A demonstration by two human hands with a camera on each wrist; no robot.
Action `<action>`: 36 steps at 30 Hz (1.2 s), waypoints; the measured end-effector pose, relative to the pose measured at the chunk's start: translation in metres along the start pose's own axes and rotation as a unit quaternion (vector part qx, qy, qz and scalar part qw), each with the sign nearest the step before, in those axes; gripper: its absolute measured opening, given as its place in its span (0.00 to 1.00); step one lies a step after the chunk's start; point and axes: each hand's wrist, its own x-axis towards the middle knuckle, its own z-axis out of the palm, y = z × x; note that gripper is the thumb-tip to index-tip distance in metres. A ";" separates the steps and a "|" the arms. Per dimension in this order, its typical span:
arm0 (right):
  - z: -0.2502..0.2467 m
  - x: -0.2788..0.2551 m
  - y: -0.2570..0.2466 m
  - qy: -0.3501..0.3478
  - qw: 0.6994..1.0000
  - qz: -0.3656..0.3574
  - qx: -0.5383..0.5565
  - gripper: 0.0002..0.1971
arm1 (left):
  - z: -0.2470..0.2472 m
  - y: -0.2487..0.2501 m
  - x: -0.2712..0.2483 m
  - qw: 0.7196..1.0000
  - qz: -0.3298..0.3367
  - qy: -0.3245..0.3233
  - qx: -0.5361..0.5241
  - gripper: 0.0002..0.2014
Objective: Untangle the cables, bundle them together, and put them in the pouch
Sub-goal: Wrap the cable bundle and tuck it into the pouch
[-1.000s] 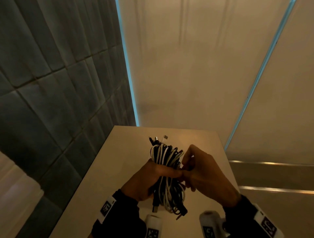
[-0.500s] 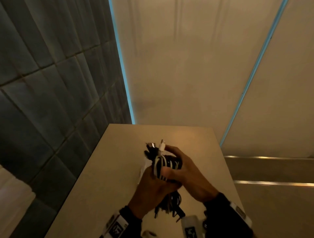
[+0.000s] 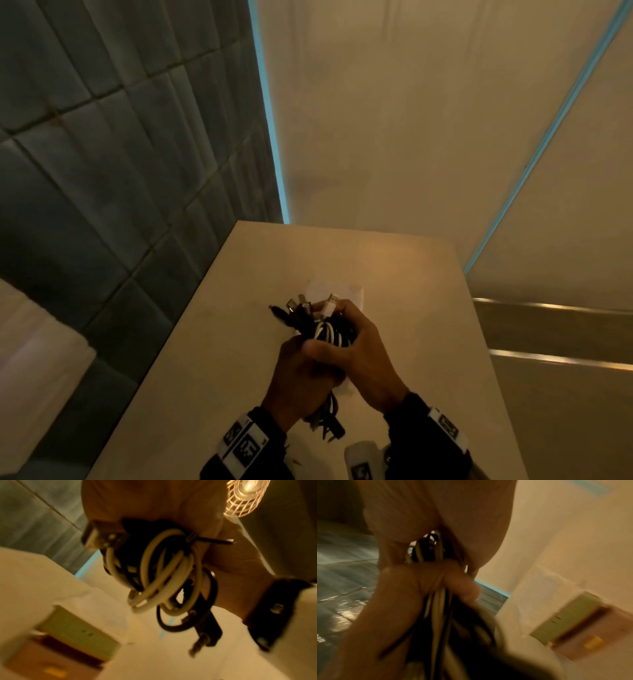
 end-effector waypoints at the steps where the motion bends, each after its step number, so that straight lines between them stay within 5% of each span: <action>1: -0.005 -0.001 0.013 -0.003 0.999 0.029 0.032 0.22 | -0.006 -0.007 0.001 1.000 -0.021 0.015 0.003 0.16; 5: -0.025 -0.007 0.087 0.128 0.967 0.197 0.093 0.18 | -0.033 -0.045 -0.010 0.988 -0.141 0.065 -0.012 0.16; 8: -0.027 -0.014 0.145 0.166 0.922 0.340 0.085 0.11 | -0.052 -0.068 -0.020 0.980 -0.182 0.076 -0.007 0.08; 11: -0.018 -0.008 0.177 0.198 0.883 0.407 0.124 0.07 | -0.062 -0.087 -0.025 0.975 -0.207 0.081 -0.005 0.10; 21: 0.002 0.032 0.206 0.305 0.852 0.388 0.172 0.12 | -0.082 -0.112 -0.047 0.971 -0.237 0.036 0.013 0.13; 31: 0.016 -0.018 0.213 0.252 0.851 0.443 0.128 0.13 | -0.080 -0.118 -0.040 0.974 -0.222 -0.005 0.036 0.17; 36: 0.018 -0.048 0.220 0.213 0.838 0.482 0.138 0.11 | -0.073 -0.103 -0.040 0.988 -0.144 -0.053 0.001 0.17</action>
